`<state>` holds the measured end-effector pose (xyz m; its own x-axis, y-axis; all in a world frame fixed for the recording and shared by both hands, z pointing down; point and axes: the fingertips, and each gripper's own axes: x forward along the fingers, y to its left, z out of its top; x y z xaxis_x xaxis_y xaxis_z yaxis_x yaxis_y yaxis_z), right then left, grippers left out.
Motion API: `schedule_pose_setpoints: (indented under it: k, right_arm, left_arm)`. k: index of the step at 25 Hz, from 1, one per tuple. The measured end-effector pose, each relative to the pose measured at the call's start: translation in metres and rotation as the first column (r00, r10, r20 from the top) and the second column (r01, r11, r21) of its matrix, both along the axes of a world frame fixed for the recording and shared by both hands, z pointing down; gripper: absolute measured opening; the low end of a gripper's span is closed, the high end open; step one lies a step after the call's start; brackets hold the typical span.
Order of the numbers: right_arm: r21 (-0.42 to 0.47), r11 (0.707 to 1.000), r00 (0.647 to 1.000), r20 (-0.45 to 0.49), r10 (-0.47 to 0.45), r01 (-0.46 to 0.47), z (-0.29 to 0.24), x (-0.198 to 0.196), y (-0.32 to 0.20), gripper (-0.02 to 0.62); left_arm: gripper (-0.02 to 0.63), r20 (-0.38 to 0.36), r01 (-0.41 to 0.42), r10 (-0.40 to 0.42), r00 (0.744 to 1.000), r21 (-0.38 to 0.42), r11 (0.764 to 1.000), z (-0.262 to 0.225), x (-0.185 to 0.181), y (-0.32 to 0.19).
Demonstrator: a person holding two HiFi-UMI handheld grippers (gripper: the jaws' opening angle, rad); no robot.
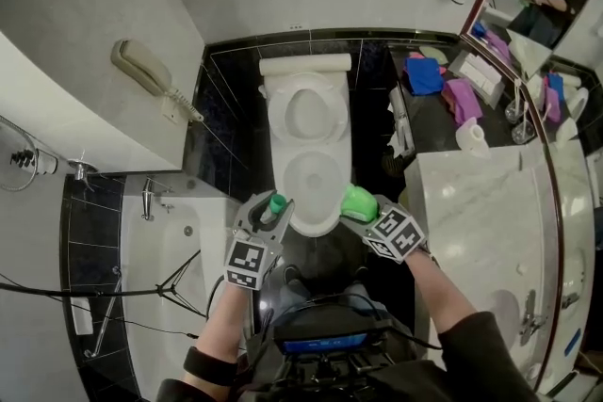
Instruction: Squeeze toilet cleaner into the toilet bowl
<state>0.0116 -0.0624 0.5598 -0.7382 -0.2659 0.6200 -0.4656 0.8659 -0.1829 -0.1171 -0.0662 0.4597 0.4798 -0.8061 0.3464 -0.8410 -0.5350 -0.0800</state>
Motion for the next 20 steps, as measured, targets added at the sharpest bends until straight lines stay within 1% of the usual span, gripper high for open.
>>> schedule_pose_setpoints:
  k: [2,6,9,11,20]
  right_arm:
    - [-0.007,1.000,1.000,0.013,0.025,-0.025,0.004,0.002,0.001,0.186]
    - [-0.008,0.998,0.997,0.041,0.068,-0.067,0.008,0.005,0.001,0.187]
    - [-0.005,0.996,0.995,0.038,0.087,-0.087,0.007,0.007,0.002,0.187]
    - [-0.002,0.995,0.994,0.039,0.099,-0.099,0.011,0.010,0.001,0.187]
    - [-0.029,0.992,0.990,0.063,0.123,-0.121,0.012,0.012,-0.001,0.189]
  left_arm:
    - [0.158,-0.050,0.036,-0.037,0.998,-0.017,0.999,0.005,-0.009,0.001]
    - [0.158,-0.069,0.070,-0.072,0.995,-0.036,0.997,0.015,-0.021,0.002]
    - [0.158,-0.095,0.099,-0.103,0.990,-0.041,0.994,0.018,-0.030,0.000]
    - [0.158,-0.114,0.107,-0.110,0.987,-0.038,0.994,0.018,-0.032,0.000]
    - [0.158,-0.145,0.120,-0.122,0.982,-0.021,0.993,0.018,-0.034,-0.004]
